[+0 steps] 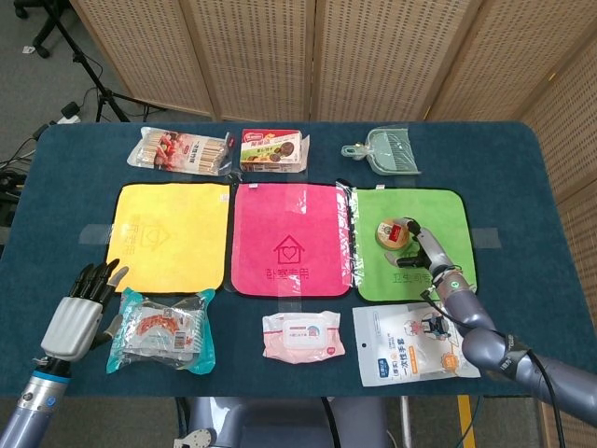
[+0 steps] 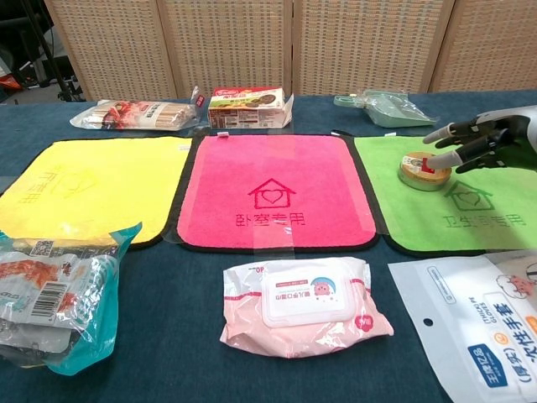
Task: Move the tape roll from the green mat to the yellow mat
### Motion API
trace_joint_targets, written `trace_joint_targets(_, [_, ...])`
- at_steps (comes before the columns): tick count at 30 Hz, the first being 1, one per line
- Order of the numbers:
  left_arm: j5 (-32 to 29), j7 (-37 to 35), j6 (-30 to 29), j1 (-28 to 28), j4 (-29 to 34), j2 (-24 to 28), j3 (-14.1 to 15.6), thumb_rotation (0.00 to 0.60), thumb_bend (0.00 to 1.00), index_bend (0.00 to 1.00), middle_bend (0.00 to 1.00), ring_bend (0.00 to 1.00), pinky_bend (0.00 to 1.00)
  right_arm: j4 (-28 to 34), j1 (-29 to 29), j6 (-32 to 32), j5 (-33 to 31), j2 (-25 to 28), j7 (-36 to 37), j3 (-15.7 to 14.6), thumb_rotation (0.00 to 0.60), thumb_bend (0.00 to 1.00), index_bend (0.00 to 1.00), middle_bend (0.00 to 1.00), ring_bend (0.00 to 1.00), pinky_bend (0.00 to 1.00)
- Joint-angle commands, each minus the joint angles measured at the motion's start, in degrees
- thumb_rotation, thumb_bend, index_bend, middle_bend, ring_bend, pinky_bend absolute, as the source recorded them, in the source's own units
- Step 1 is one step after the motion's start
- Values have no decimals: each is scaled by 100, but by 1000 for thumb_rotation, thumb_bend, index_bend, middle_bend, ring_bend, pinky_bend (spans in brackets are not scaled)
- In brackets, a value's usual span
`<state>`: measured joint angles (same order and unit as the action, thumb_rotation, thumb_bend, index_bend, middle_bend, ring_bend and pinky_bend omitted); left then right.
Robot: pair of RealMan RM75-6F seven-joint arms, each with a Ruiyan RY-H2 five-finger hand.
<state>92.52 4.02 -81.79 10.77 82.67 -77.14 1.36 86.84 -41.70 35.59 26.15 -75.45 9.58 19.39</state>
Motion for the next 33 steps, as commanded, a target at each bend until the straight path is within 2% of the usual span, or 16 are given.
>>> trace_joint_targets(1, [-2, 2, 4, 1, 0, -2, 2, 600, 390, 82, 0, 0, 0, 40, -15, 7, 3, 13, 10, -7, 600, 388, 139, 37, 0, 69])
trace_joint_targets(25, [0, -10, 12, 13, -5, -8, 19, 600, 391, 82, 0, 0, 0, 77, -256, -252, 66, -19, 111, -192, 600, 388, 139, 39, 0, 69])
trace_joint_targets(33, [-3, -25, 8, 15, -11, -6, 17, 600, 390, 82, 0, 0, 0, 100, -325, -39, 92, -42, 81, -224, 600, 388, 139, 38, 0, 69])
